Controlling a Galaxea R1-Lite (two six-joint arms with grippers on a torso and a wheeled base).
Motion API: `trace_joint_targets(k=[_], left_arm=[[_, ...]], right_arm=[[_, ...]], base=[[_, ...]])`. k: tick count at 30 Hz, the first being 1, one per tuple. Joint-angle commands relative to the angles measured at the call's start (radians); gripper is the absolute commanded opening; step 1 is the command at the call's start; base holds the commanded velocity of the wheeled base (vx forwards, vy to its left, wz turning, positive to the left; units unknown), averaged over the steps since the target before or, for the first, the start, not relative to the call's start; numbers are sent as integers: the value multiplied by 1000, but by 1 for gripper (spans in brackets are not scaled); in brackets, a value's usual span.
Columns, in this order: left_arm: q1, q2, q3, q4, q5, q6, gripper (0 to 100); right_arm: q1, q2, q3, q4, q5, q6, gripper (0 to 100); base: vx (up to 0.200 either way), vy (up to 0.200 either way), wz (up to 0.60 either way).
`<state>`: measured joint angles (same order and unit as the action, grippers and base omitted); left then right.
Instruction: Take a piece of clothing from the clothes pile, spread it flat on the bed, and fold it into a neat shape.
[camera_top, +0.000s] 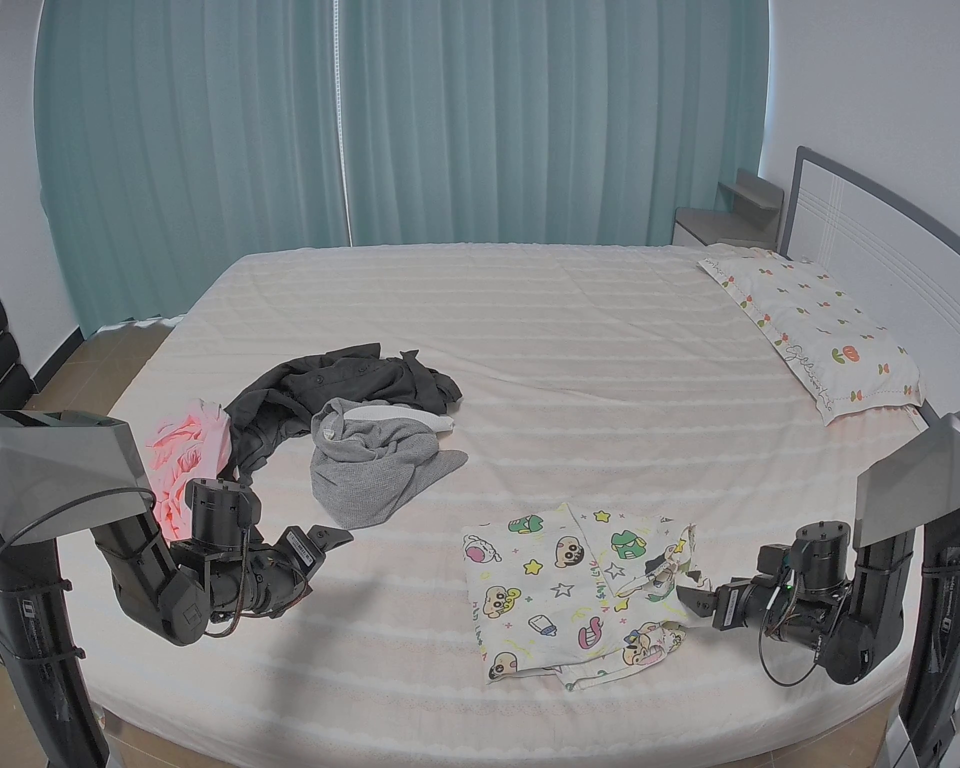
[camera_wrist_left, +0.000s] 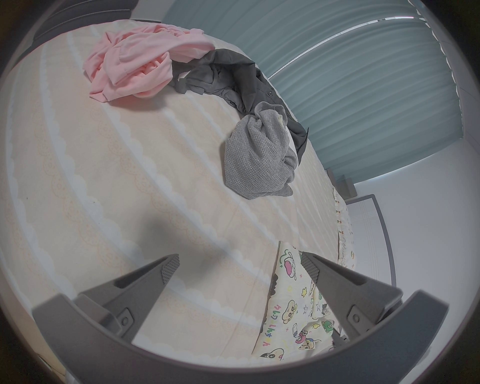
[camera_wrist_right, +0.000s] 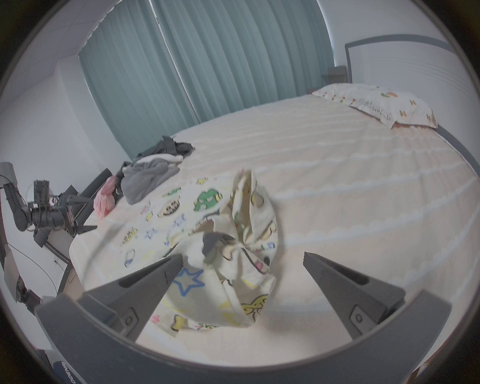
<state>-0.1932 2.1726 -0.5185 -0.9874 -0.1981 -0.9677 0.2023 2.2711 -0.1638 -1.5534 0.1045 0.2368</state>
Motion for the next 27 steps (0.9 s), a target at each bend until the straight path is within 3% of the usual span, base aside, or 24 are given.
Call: trace_joint_targets(k=[1,10,14,19,20,27], left_arm=[[0,1,0,0,0,0,100],[0,3,-2,0,0,1,100],[-3,6,0,0,3,1,100],[-8,9,-3,0,22,1,100],[-8,10,-2,0,23,1,100],[-8,10,-2,0,23,1,100]], right_arm=[[15,-154,1,-17,3,-2,100],[68,-100,-51,-17,0,-2,100],[149,-67,-94,-17,6,19,100],[282,-24,-195,-17,14,211,100],[322,-4,-240,19,15,283,100],[374,90,-353,144,24,447,100]], base=[[0,0,0],[0,0,0],[0,0,0],[0,0,0],[0,0,0],[0,0,0]])
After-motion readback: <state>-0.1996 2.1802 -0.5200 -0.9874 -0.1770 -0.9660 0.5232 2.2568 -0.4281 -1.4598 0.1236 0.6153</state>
